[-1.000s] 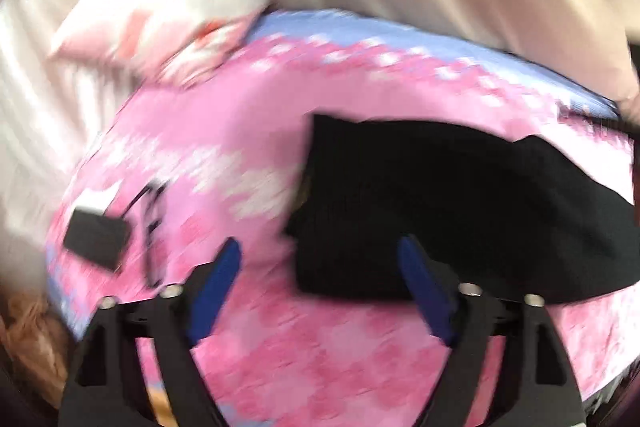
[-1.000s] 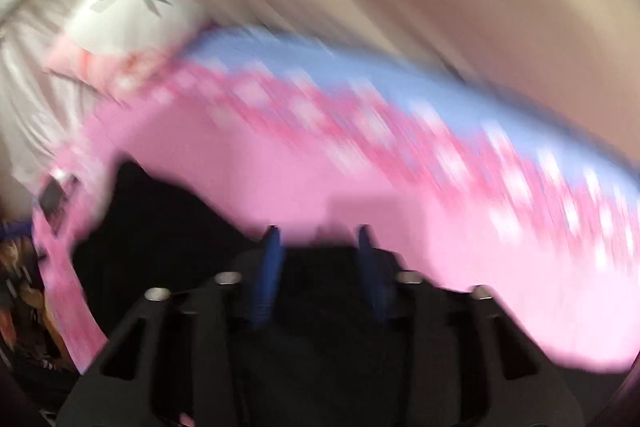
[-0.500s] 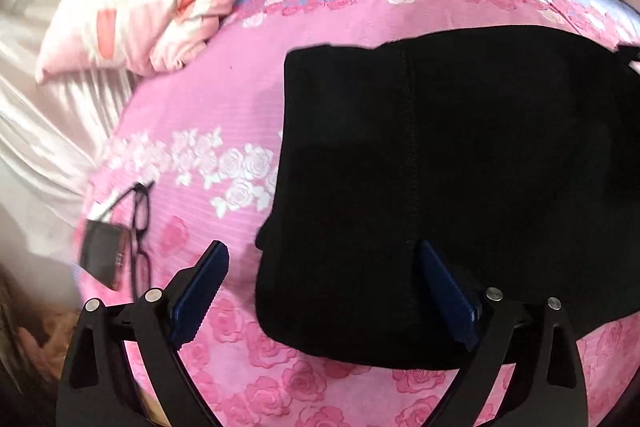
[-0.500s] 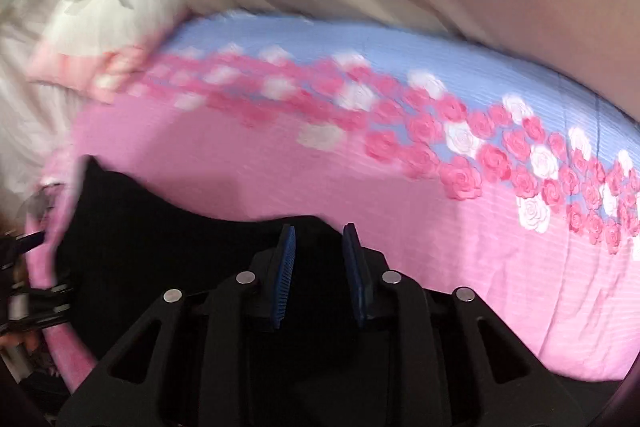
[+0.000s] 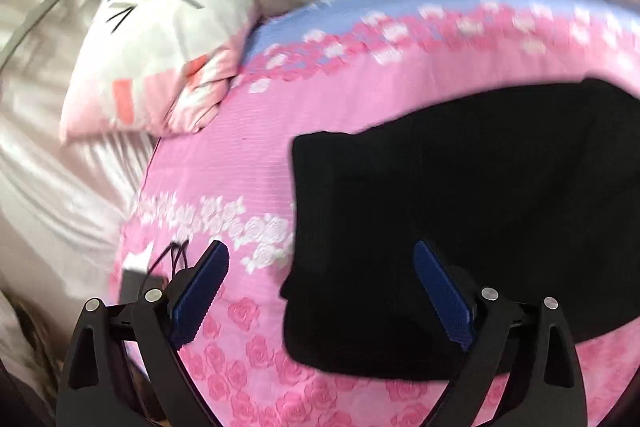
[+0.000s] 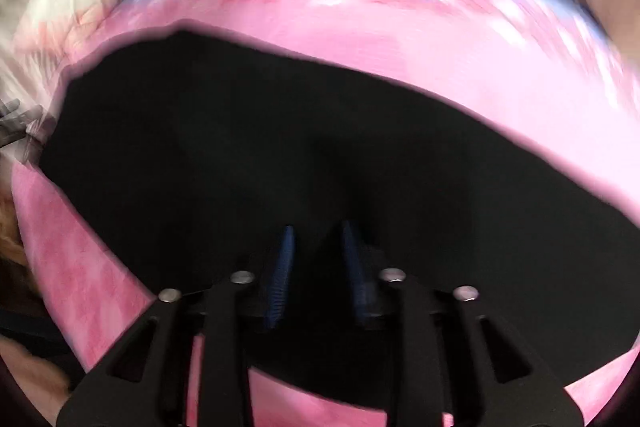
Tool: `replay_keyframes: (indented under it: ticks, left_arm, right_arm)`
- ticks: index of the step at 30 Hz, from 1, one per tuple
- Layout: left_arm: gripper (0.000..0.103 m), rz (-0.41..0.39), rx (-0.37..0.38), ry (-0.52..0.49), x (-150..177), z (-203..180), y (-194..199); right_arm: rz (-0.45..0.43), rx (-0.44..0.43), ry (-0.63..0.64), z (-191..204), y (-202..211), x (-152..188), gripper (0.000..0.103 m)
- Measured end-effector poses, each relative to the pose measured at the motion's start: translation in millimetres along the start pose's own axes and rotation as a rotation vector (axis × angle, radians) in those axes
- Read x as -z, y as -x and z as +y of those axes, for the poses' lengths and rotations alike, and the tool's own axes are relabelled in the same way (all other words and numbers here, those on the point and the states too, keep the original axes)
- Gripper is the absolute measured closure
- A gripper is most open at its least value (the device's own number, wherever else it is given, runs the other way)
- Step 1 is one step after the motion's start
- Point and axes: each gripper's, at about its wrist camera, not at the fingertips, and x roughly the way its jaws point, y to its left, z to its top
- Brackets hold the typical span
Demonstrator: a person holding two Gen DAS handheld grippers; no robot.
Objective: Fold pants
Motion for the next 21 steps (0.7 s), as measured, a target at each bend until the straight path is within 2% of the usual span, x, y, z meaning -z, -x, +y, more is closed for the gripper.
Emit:
replay_keyframes:
  ticks: [1, 2, 3, 4, 6, 7, 8, 9, 11, 13, 14, 15, 16, 17, 18, 19, 20, 21]
  left_arm:
    - [0.010, 0.007, -0.022, -0.021, 1, -6, -7]
    - [0.010, 0.043, -0.058, -0.054, 5, -14, -22]
    - [0.010, 0.070, -0.079, -0.063, 7, -16, -29]
    - [0.009, 0.073, -0.085, -0.052, 9, -17, -31]
    - [0.008, 0.077, -0.133, -0.037, 6, -18, -29]
    - [0.009, 0.088, -0.164, -0.034, 3, -20, -27]
    - [0.012, 0.082, -0.209, -0.016, -4, -22, -18]
    - [0.012, 0.064, -0.218, 0.000, -9, -23, -8]
    - [0.012, 0.000, -0.183, 0.036, -26, -31, 27]
    - [0.011, -0.071, -0.138, 0.052, -42, -49, 62]
    - [0.011, -0.103, -0.100, 0.054, -51, -63, 81]
    - [0.011, -0.121, -0.070, 0.056, -56, -76, 93]
    - [0.011, -0.135, -0.034, 0.060, -62, -89, 105]
    - [0.011, -0.147, 0.018, 0.065, -68, -107, 120]
    - [0.011, -0.156, 0.060, 0.073, -73, -124, 132]
    - [0.011, -0.160, 0.098, 0.076, -75, -137, 141]
    - [0.011, -0.169, 0.160, 0.067, -80, -157, 153]
    - [0.011, -0.178, 0.192, 0.050, -83, -175, 164]
  right_arm:
    - [0.014, 0.053, -0.052, -27, 13, 6, 0.093]
    - [0.014, 0.139, -0.078, -45, 27, 11, 0.088]
    - [0.004, 0.219, -0.101, -61, 41, 14, 0.087]
    - [-0.022, 0.253, -0.131, -76, 56, 17, 0.087]
    - [-0.069, 0.239, -0.183, -102, 80, 22, 0.087]
    - [-0.078, 0.266, -0.167, -112, 86, 25, 0.086]
    - [-0.087, 0.339, -0.166, -130, 90, 29, 0.081]
    - [-0.096, 0.396, -0.226, -156, 94, 35, 0.076]
    - [-0.122, 0.410, -0.357, -205, 107, 49, 0.076]
    - [-0.147, 0.424, -0.367, -230, 113, 48, 0.076]
    - [-0.149, 0.417, -0.357, -243, 114, 47, 0.069]
    - [-0.138, 0.415, -0.347, -251, 114, 49, 0.046]
    - [-0.113, 0.432, -0.337, -257, 109, 46, 0.038]
    - [-0.096, 0.468, -0.311, -263, 102, 42, 0.043]
    - [-0.094, 0.441, -0.288, -267, 97, 40, 0.069]
    - [-0.076, 0.373, -0.282, -271, 89, 40, 0.079]
    - [-0.070, 0.355, -0.272, -277, 91, 43, 0.083]
    - [-0.074, 0.355, -0.247, -277, 93, 41, 0.092]
